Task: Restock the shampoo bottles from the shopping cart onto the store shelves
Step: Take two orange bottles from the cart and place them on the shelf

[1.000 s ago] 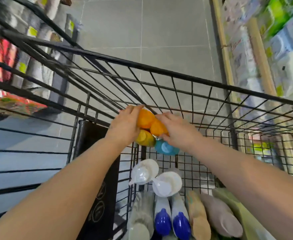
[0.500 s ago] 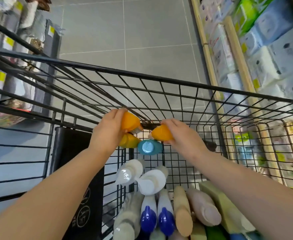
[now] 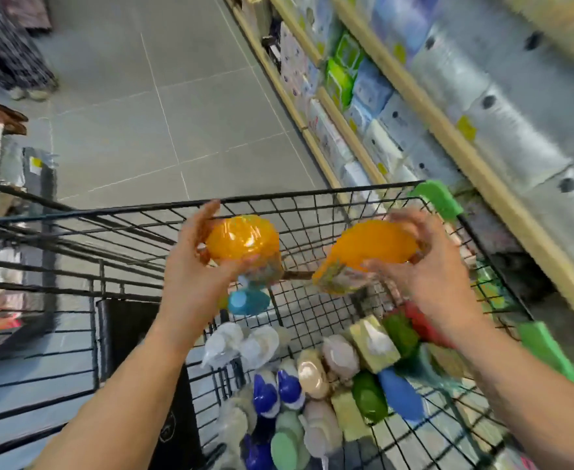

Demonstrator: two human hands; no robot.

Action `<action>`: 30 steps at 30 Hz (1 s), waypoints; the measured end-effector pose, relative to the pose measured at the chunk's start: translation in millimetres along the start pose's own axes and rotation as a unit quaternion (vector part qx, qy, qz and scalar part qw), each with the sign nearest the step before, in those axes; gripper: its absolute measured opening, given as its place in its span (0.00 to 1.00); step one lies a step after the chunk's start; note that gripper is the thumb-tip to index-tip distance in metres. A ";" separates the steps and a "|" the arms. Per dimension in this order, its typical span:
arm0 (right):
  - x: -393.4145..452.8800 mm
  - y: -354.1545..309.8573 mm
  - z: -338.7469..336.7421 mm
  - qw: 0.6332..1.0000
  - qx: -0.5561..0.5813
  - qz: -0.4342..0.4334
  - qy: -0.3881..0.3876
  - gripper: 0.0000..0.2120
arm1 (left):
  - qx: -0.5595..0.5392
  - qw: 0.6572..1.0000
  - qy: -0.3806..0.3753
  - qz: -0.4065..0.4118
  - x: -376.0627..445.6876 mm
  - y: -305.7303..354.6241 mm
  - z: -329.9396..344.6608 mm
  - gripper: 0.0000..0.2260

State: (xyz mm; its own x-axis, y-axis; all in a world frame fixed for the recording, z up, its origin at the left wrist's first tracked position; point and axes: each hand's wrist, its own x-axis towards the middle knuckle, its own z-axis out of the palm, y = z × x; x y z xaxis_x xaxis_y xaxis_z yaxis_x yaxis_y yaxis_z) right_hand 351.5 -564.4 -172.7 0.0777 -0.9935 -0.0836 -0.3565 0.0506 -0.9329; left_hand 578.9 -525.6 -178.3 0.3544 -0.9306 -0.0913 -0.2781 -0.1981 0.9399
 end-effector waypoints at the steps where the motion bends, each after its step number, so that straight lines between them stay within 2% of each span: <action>1: -5.8 -7.8 -10.4 0.999 0.036 -0.005 0.021 0.27 | -0.061 0.998 -0.008 -0.005 -1.6 10.7 1.2 0.28; 3: -20.4 -21.5 -32.5 0.995 0.075 -0.018 0.061 0.28 | -0.146 0.989 -0.033 -0.011 -5.0 32.7 5.6 0.25; 6: -43.5 -40.0 -66.0 0.985 0.135 -0.040 0.096 0.24 | -0.216 0.973 -0.079 -0.003 -11.1 66.2 15.5 0.21; 12: -110.1 -68.1 -129.6 0.969 0.173 -0.092 0.149 0.28 | -0.223 0.951 -0.212 0.018 -65.3 137.8 48.3 0.25; 14: -138.6 -71.0 -150.7 0.962 0.184 -0.095 0.177 0.27 | -0.229 0.945 -0.235 0.011 -92.4 152.0 60.6 0.20; 17: -198.7 -66.1 -183.6 0.949 0.203 -0.084 0.225 0.27 | -0.253 0.929 -0.271 -0.012 -146.0 163.4 84.6 0.07; 19: -237.5 -56.6 -202.7 0.938 0.230 -0.056 0.251 0.25 | -0.268 0.907 -0.321 -0.050 -180.4 164.7 99.3 0.10; 22: -325.3 -32.5 -232.6 0.916 0.275 0.008 0.291 0.08 | -0.236 0.875 -0.408 -0.108 -257.0 159.9 128.4 0.20; 23: -354.7 -21.7 -240.9 0.906 0.293 0.035 0.305 0.07 | -0.222 0.867 -0.427 -0.130 -282.6 154.6 139.1 0.22; 26: -445.6 15.7 -254.4 0.868 0.343 0.122 0.339 0.05 | -0.187 0.844 -0.468 -0.183 -362.6 134.2 170.5 0.20; 30: -544.9 51.7 -254.4 0.831 0.357 0.204 0.375 0.14 | -0.142 0.813 -0.515 -0.231 -449.0 111.6 200.5 0.18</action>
State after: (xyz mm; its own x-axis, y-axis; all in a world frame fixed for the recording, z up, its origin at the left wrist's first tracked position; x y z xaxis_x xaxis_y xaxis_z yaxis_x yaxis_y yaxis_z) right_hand 53.9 -46.4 -86.3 -0.6117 -0.6496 -0.4515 0.4532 0.1801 -0.8730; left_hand 209.7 -191.5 -98.3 -0.6137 -0.5706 -0.5457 -0.0591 -0.6560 0.7524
